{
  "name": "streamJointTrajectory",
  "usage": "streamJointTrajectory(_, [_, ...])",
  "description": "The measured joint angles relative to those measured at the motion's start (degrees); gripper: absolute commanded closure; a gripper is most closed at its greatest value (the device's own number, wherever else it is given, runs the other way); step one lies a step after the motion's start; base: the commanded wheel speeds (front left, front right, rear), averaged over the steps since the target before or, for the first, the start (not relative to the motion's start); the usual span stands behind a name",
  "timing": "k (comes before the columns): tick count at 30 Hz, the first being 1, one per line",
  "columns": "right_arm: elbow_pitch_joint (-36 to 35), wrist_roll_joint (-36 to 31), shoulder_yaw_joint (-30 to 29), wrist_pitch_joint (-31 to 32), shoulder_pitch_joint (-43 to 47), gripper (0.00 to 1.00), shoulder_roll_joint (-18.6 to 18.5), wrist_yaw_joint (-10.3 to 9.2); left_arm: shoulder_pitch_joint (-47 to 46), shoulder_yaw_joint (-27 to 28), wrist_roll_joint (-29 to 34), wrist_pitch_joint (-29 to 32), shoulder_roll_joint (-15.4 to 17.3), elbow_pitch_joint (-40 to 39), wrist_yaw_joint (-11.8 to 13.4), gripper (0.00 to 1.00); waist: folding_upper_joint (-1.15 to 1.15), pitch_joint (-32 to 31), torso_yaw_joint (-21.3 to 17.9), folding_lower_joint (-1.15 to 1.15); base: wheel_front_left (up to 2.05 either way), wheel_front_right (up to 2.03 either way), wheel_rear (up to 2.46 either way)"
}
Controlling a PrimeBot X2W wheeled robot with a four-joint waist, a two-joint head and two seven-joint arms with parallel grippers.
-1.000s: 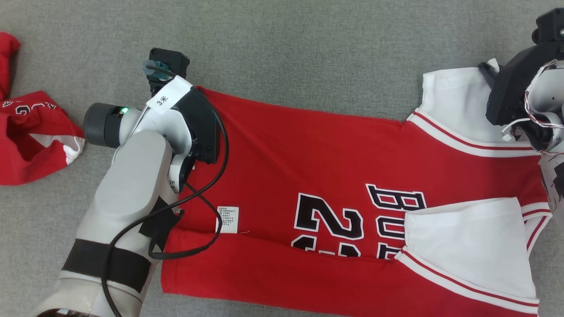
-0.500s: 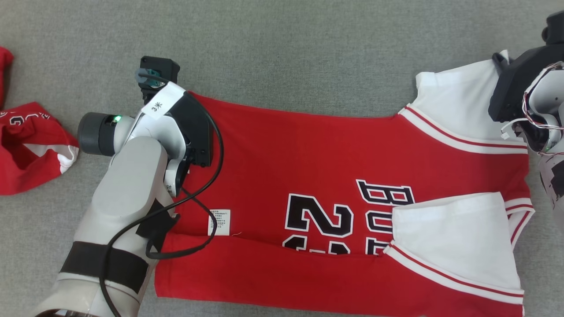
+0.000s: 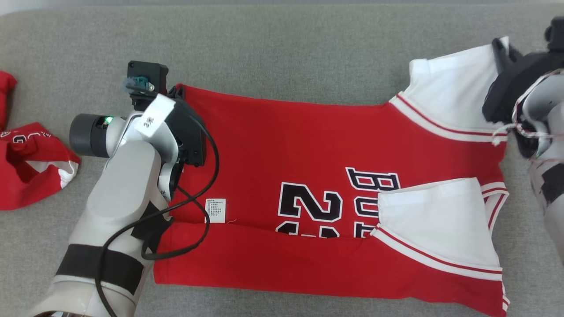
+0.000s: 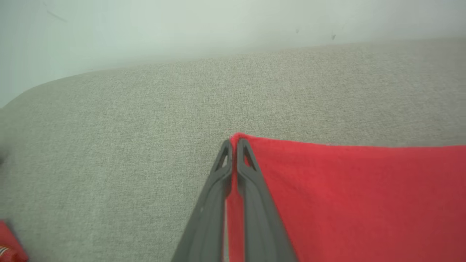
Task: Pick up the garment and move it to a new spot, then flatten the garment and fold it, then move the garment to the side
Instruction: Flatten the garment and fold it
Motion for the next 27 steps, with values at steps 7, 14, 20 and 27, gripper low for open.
streamJointTrajectory(7, [-1.9, -0.5, 2.8, -5.1, 6.6, 1.0, 0.6, 2.25, 4.2, -0.1, -0.1, -6.1, 0.0, -0.4, 0.0, 1.0, 0.0, -2.5, -0.5, 0.0, 0.0, 0.0, 0.0])
streamJointTrajectory(14, [-7.2, -3.1, 6.9, -10.7, 13.0, 1.0, 0.6, 3.15, 9.8, 0.1, -1.5, -11.4, 0.1, -1.3, 0.5, 1.0, 0.0, -5.2, -0.9, 0.0, 0.0, 0.0, 0.0])
streamJointTrajectory(20, [-13.6, -5.5, 11.4, -15.3, 20.1, 1.0, -0.6, 3.41, 14.1, 0.7, -2.5, -14.9, 0.9, -2.4, 0.4, 1.0, -0.01, -7.4, -1.6, -0.01, 0.0, 0.0, 0.0])
streamJointTrajectory(27, [-20.2, -6.5, 13.9, -17.9, 28.0, 1.0, -3.0, 3.46, 19.0, 1.1, -3.0, -17.7, 2.1, -3.9, 0.3, 1.0, 0.0, -9.1, -3.1, -0.01, 0.0, 0.0, 0.0])
